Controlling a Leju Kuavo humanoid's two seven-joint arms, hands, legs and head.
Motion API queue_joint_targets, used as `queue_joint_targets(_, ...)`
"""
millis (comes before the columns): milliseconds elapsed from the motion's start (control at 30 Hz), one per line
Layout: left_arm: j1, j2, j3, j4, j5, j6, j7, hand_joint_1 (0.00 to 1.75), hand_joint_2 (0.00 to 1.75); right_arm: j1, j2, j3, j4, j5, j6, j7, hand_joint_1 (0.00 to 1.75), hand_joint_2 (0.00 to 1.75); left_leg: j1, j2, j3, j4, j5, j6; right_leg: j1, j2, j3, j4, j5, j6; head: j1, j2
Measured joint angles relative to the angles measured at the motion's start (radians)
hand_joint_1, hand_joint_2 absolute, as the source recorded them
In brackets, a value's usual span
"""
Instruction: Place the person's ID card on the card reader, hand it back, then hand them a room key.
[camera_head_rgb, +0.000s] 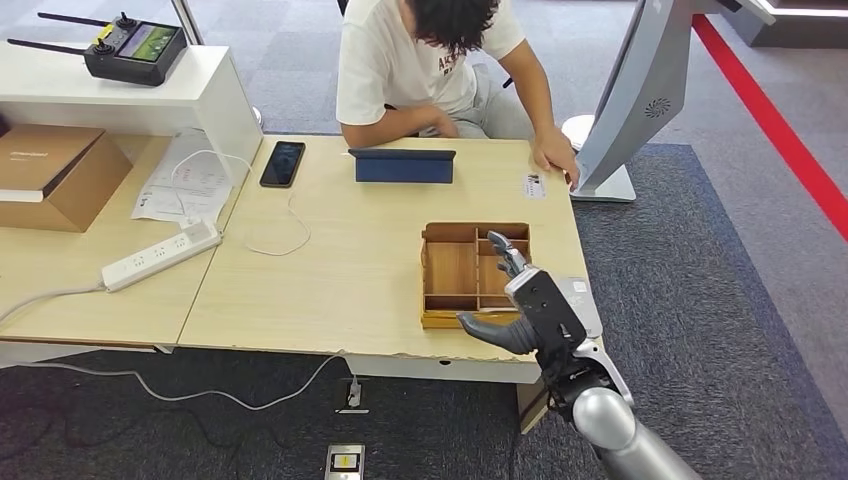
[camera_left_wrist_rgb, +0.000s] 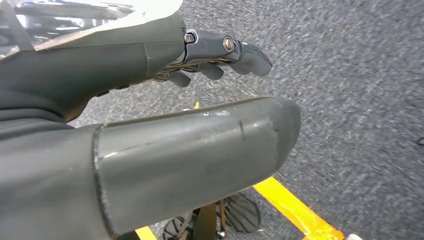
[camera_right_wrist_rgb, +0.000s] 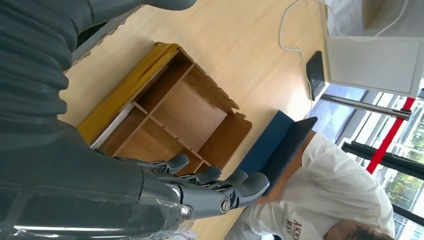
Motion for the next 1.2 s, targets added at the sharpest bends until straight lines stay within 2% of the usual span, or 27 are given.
queue_joint_targets(200,-0.001,0.009,0.000,-0.003,-0.014,0.002,-0.014,0.00,0.00,0.053,-0.005,-0.006,-0.022,0.071,0.035,0.025,0.00,1.75,0.000,0.000,0.000,0.000,0.000,0.000,0.000,0.000,0.000,0.000,0.000,0.000,0.000,0.000)
queue_joint_targets(433,-0.001,0.016,-0.001,-0.013,-0.024,0.008,-0.005,0.00,0.00,0.062,-0.002,-0.006,-0.039,0.201,0.027,0.043,0.00,1.75,0.000,0.000,0.000,0.000,0.000,0.000,0.000,0.000,0.000,0.000,0.000,0.000,0.000,0.000)
queue_joint_targets(600,-0.003,0.015,-0.008,-0.016,-0.041,0.008,0.013,0.00,0.00,0.061,0.002,-0.003,-0.043,0.419,-0.029,0.093,0.00,1.75,0.000,0.000,0.000,0.000,0.000,0.000,0.000,0.000,0.000,0.000,0.000,0.000,0.000,0.000)
queue_joint_targets(867,-0.010,0.013,-0.029,-0.016,-0.062,0.008,0.044,0.00,0.00,0.040,0.025,0.016,-0.037,0.918,-0.101,0.219,0.00,1.75,0.000,0.000,0.000,0.000,0.000,0.000,0.000,0.000,0.000,0.000,0.000,0.000,0.000,0.000)
queue_joint_targets(1033,-0.013,0.012,-0.042,-0.016,-0.076,0.008,0.069,0.00,0.00,0.016,0.044,0.031,-0.011,1.066,-0.082,0.246,0.00,1.75,0.000,0.000,-0.001,0.000,0.000,0.000,0.000,0.000,0.000,0.000,0.000,0.000,0.000,0.000)
queue_joint_targets(1200,-0.014,0.013,-0.058,-0.016,-0.082,0.008,0.081,0.00,0.00,-0.002,0.058,0.047,0.037,1.122,-0.047,0.254,0.00,1.75,0.000,0.000,-0.001,0.000,0.000,0.000,0.000,0.000,0.000,0.000,0.000,0.000,0.000,0.000)
